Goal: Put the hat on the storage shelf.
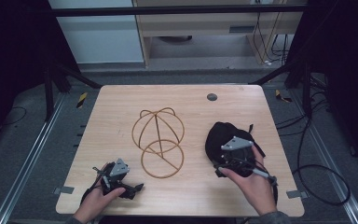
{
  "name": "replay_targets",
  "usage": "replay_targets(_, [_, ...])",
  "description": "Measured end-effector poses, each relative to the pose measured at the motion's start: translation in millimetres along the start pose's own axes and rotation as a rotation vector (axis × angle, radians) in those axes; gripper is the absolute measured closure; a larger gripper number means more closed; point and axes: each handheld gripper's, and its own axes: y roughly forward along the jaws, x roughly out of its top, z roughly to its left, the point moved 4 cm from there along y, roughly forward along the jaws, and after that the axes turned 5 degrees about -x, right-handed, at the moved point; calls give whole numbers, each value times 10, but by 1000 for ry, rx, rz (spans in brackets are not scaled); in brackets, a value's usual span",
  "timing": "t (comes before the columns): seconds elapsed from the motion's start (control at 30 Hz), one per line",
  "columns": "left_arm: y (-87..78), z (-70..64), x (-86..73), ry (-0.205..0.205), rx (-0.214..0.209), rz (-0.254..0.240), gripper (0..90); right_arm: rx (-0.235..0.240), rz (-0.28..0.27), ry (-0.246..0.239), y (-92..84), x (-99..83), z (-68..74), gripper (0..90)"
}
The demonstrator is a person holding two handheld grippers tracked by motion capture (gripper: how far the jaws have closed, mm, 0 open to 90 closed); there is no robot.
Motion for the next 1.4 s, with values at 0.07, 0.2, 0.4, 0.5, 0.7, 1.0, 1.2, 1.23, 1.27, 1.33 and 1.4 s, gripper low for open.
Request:
replay_targets(0.07, [0,0,0,0,0,0,0,-11,9,-3,-29,18,-62,123])
replay_targets(0.2, [-2,0,-2,0,0,0,0,-17,69,-13,-114,91,-309,139])
replay_targets(0.4, [-3,-1,-3,0,1,0,0,-13,127,-53,-72,187,-485,158])
replay_targets(0.5, [-4,-1,-4,-1,0,0,0,-7,127,-48,-57,227,-530,161])
replay_targets(0.7, [-6,-2,-6,0,0,0,0,45,126,-8,-21,315,-609,168])
replay_targets(1.0, [-7,-3,-6,0,0,1,0,52,153,-29,71,431,-791,194])
replay_targets(1.2, [-8,-2,-8,1,-1,1,0,93,178,-15,220,434,-836,198])
replay_targets(1.23, [-8,-2,-8,1,-1,1,0,93,178,-15,220,434,-836,198])
replay_targets(1.27, [-9,-3,-8,2,-1,1,0,94,187,-19,285,430,-836,198])
replay_targets(1.33, [-9,-3,-8,1,-1,1,0,97,197,-25,311,430,-838,199])
replay_targets(1.4, [-9,-3,-8,2,-1,1,0,96,201,-27,353,444,-845,233])
